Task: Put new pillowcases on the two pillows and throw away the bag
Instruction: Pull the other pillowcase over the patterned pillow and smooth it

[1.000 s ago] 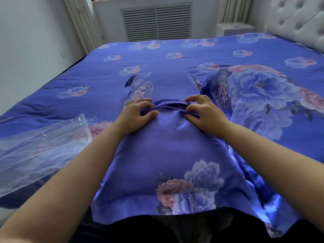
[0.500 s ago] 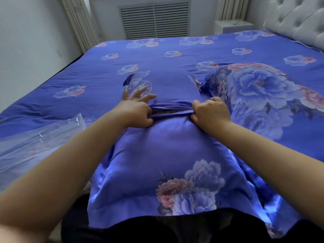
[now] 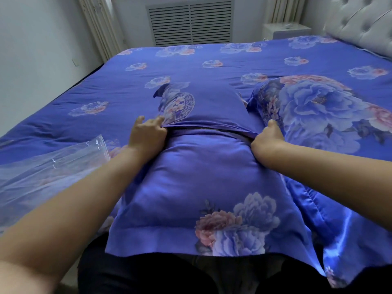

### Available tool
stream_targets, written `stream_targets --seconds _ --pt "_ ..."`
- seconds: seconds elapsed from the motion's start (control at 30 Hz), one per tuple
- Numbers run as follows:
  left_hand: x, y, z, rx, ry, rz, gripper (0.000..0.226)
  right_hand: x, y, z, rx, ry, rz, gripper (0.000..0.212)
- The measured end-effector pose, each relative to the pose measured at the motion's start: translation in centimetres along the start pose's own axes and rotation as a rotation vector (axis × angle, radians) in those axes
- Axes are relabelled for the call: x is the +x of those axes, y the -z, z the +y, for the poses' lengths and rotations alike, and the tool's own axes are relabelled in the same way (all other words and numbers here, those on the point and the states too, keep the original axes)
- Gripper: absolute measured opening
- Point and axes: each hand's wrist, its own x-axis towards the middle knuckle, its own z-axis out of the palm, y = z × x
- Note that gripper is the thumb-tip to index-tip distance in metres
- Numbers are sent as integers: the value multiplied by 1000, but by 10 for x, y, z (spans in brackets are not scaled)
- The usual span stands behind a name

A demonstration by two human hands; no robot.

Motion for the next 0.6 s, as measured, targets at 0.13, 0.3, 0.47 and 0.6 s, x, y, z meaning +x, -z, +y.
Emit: stream_targets --seconds 0.13,0.3,0.47,0.6 --pt "-7 -15 1 -22 56 95 12 9 -22 13 305 -23 352 26" --pt "-6 -9 10 -279 230 10 16 29 -38 22 635 -309 329 25" --pt "7 -12 10 -227 245 -8 24 45 -23 10 842 -357 282 31" --pt "16 -8 9 -256 302 47 26 43 -14 14 1275 -344 407 25"
